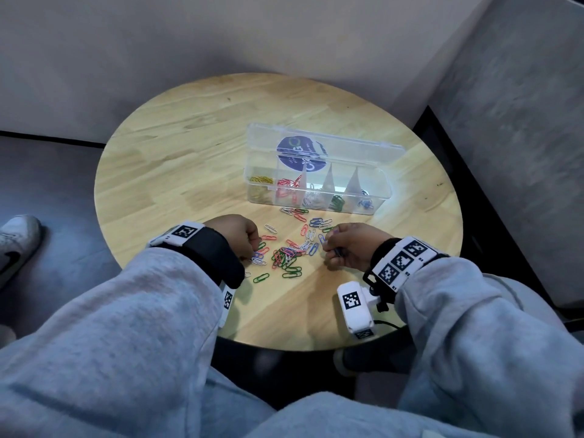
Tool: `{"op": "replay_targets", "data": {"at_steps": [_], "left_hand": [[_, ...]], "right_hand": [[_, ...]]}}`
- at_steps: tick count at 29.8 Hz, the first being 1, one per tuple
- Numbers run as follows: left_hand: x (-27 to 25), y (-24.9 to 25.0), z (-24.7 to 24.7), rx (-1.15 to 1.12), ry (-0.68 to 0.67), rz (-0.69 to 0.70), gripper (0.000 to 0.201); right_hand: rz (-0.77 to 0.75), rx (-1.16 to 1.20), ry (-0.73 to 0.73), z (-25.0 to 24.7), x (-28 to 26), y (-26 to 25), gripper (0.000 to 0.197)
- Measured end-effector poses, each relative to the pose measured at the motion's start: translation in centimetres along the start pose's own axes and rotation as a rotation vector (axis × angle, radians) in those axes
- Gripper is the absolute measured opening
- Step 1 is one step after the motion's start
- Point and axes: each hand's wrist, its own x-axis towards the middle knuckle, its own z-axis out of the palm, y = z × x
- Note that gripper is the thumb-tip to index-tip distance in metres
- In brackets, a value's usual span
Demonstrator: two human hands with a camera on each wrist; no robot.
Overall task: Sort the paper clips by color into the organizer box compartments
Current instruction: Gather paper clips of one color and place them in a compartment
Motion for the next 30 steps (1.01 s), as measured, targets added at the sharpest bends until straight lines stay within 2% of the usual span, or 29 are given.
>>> {"op": "replay_targets", "data": {"at_steps": [3, 6, 9, 11, 14, 18, 22, 25, 28, 30], "left_hand": [[0.0, 0.1, -0.2, 0.070, 0.001, 0.009, 0.013], [0.0, 0.3, -0.1, 0.127, -0.010, 0.016, 0.008], [-0.1, 0.2, -0.3, 0.082, -0.050, 0.002, 0.011], [0.1, 0.1, -0.8, -0.063, -0.117, -0.003, 0.009], [-0.1, 0.6, -1.5, -0.413, -0.175, 0.012, 0.006], [0.1, 1.4, -2.1, -0.858, -0.125, -0.034, 0.032], [0.3, 1.9, -2.3, -1.080, -0.127, -0.033, 0.035], [0.1, 2.2, -2.4, -1.204, -0.163, -0.059, 0.030], [0.1, 2.4, -2.5, -1.252, -0.230, -0.061, 0.036], [0.2, 2.4, -2.5, -1.304, -0.261, -0.063, 0.036]], "right_hand": [[0.003, 0.052, -0.010, 0.1, 0.1, 0.1, 0.025], [-0.001, 0.021, 0.024, 0.1, 0.1, -0.1, 0.027], [-0.003, 0.040, 0.074, -0.1, -0.1, -0.3, 0.027], [-0.002, 0.064, 0.091, -0.3, 0.0, -0.3, 0.027], [0.004, 0.110, 0.109, -0.5, 0.0, -0.4, 0.025], [0.021, 0.104, 0.131, -0.5, 0.2, -0.2, 0.024], [0.050, 0.040, 0.096, -0.5, 0.4, -0.1, 0.021], [0.030, -0.053, 0.135, -0.7, 0.6, -0.2, 0.027], [-0.049, -0.298, 0.216, -1.0, 0.8, -0.7, 0.037], [-0.086, -0.450, 0.243, -0.9, 0.6, -1.3, 0.036]]}}
